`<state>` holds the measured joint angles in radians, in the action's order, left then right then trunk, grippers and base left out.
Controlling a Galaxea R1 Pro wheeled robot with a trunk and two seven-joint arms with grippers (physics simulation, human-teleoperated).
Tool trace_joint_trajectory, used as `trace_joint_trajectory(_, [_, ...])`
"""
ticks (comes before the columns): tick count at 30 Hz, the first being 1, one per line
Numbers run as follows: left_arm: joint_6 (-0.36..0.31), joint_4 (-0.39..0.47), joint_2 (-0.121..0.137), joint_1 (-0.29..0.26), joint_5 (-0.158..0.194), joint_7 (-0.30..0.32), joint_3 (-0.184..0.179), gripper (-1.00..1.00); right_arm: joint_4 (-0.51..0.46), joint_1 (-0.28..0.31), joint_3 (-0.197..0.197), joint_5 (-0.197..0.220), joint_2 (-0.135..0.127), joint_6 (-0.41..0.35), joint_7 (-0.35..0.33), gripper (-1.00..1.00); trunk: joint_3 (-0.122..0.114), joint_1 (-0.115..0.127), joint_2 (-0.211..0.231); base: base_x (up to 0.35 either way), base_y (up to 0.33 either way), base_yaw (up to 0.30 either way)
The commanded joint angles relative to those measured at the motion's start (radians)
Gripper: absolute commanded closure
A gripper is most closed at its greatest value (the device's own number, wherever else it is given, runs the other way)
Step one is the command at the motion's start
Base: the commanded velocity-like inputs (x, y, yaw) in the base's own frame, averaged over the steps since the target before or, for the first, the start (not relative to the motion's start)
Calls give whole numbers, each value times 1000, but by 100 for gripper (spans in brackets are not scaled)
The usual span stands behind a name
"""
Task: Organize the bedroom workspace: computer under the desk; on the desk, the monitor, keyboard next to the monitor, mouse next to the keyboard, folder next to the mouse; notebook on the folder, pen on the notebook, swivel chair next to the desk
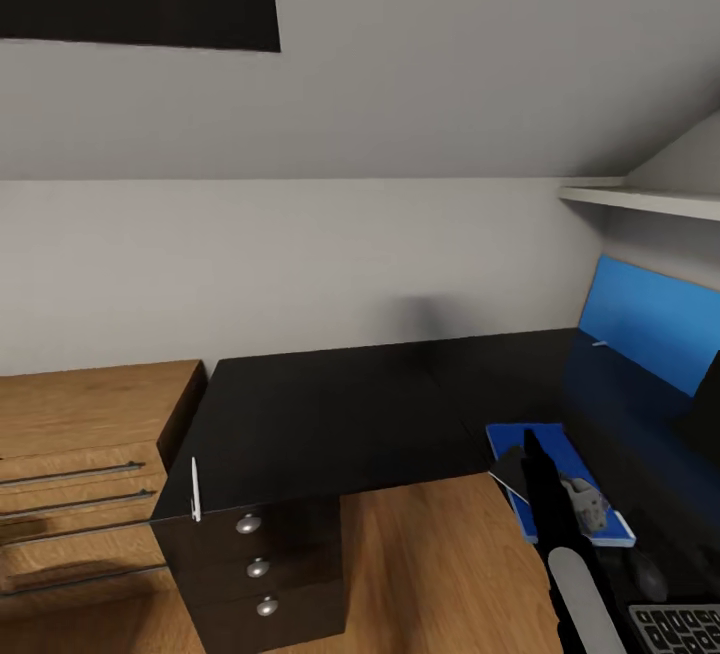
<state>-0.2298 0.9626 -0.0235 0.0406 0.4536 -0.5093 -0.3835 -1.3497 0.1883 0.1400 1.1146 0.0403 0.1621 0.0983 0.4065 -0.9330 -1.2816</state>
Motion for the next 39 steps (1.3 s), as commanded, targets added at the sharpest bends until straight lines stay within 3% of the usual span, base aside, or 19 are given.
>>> trace_joint_trajectory(1, [-3,2,0,0,7,-7,-2,-100,-1,0,-24,8,0,3,2,-100,-2,4,7,0,0,18])
trace_joint_trajectory(6, [-3,2,0,0,7,-7,-2,-100,-2,0,-51,7,-6,0,-1,-100,-18,23,42,0,0,5])
trace_joint_trajectory(30, [-3,2,0,0,6,-8,0,-100,4,0,-60,13,1,4,-5,-100,-93,115,210,0,0,2])
trace_joint_trajectory(39, [-3,2,0,0,6,-8,1,-100,27,0,-62,13,19,9,-1,-100,-125,150,273,0,0,205])
